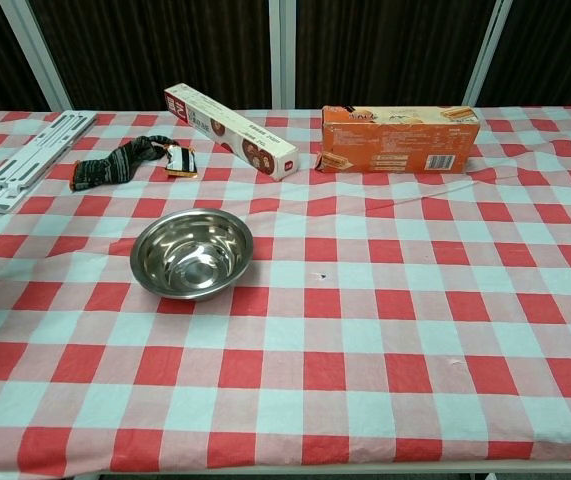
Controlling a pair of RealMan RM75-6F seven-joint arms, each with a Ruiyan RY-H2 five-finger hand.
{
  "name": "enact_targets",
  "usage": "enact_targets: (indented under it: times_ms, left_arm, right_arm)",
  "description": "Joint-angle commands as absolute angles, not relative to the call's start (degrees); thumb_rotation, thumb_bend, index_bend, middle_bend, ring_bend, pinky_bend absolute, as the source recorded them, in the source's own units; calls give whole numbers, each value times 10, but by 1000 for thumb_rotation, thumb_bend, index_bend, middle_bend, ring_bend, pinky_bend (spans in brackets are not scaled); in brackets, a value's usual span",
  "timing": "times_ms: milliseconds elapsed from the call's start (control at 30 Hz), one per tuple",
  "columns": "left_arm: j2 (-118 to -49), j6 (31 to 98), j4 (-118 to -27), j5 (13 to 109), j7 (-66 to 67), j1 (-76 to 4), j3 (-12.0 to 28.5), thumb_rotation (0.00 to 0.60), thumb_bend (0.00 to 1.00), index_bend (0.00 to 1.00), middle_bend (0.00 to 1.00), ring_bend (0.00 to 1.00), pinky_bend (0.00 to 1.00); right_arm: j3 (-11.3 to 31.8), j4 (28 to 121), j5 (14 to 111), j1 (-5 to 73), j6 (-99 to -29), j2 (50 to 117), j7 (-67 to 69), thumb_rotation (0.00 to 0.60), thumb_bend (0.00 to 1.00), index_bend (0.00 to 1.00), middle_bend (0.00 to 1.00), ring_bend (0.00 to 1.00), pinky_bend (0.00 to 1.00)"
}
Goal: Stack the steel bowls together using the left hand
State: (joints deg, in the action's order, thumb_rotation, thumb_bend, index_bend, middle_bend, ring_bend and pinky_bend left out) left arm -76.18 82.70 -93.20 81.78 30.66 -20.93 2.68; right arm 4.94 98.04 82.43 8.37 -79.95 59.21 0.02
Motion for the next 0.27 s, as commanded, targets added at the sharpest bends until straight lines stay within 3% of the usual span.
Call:
enact_targets:
  times_ms: [33,267]
  left_arm:
    - [-766,894,-929,789,206,-132,21,600,115,241,262,201,291]
    - [-766,913,-917,812,170,-90,-13,600,110,240,262,200,279]
  right_arm:
    - [37,980,837,73,-813,600,-22,600,26,0,0,0,0]
    - [24,974,850,63,-823,619,-45,600,26,0,0,0,0]
